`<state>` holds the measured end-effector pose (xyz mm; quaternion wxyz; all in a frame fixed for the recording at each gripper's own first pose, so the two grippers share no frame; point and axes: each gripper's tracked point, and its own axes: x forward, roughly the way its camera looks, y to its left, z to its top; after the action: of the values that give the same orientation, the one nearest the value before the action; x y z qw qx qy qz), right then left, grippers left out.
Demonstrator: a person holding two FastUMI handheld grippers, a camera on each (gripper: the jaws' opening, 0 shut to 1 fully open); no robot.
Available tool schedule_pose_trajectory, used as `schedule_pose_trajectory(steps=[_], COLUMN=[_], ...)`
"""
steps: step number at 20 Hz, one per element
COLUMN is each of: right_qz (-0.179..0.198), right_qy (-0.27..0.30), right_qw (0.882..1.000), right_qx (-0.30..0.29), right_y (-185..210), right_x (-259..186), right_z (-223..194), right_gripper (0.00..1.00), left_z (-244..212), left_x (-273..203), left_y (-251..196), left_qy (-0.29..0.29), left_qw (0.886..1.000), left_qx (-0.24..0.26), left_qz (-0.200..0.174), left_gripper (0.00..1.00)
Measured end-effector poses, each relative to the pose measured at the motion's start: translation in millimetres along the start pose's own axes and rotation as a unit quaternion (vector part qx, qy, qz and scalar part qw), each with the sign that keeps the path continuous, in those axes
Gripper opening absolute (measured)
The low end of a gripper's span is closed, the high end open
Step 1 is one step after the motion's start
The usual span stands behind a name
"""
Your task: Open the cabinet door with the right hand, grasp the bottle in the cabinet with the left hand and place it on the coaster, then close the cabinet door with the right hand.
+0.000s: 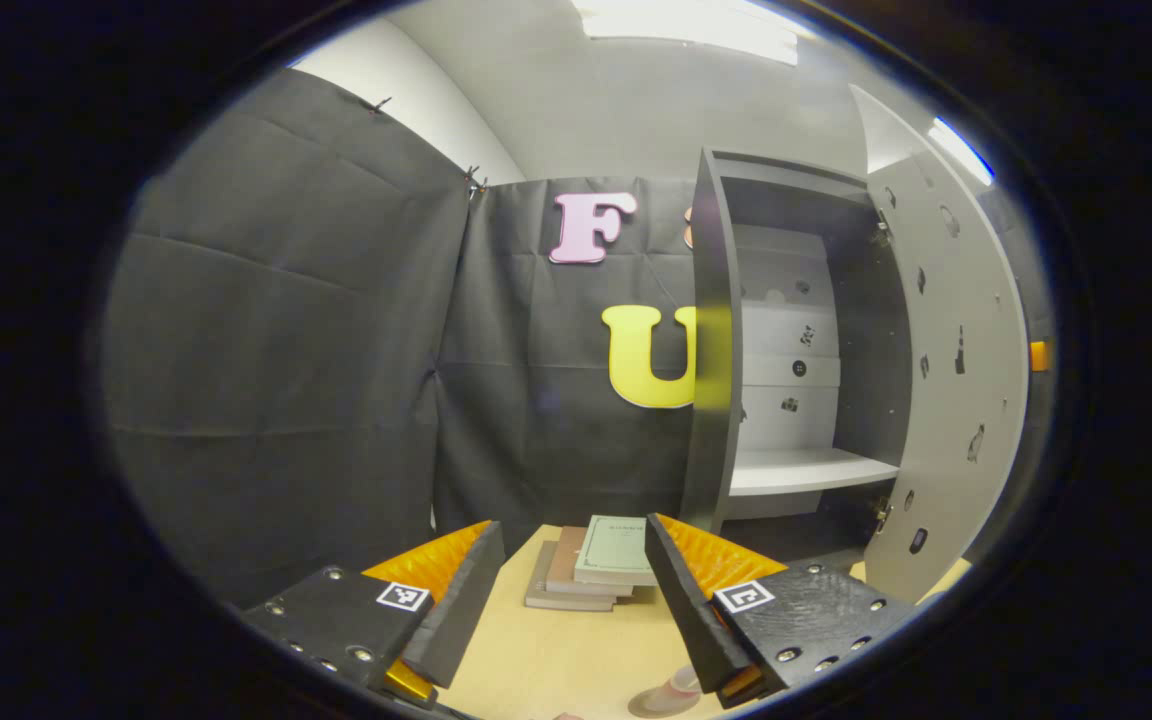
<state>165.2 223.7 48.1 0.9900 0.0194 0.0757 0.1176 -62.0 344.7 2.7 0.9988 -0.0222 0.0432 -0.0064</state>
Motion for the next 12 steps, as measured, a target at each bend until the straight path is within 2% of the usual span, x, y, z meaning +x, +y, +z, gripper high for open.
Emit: schedule_pose_trajectory(steps=[7,9,12], right_qz=[0.024,0.036,0.055], right_qy=[0.0,-0.003,0.003], right_qw=[0.999,0.999,0.998], right_qx=[0.023,0.025,0.032], right_y=[26.6,35.6,52.7], right_x=[22.0,30.0,44.3], right_z=[-0.9,-0.7,-6.9], right_gripper=[0.94,0.94,0.94], left_z=[-2.6,-7.0,-9.6], left_x=[-8.2,-11.5,-19.3], left_y=[28.8,38.4,50.6], left_qy=[0.001,0.006,0.01], left_qw=[1.0,1.0,1.0], left_qx=[0.018,0.018,0.014], left_qz=[0.012,0.019,0.027], left_gripper=[0.85,0.9,0.88])
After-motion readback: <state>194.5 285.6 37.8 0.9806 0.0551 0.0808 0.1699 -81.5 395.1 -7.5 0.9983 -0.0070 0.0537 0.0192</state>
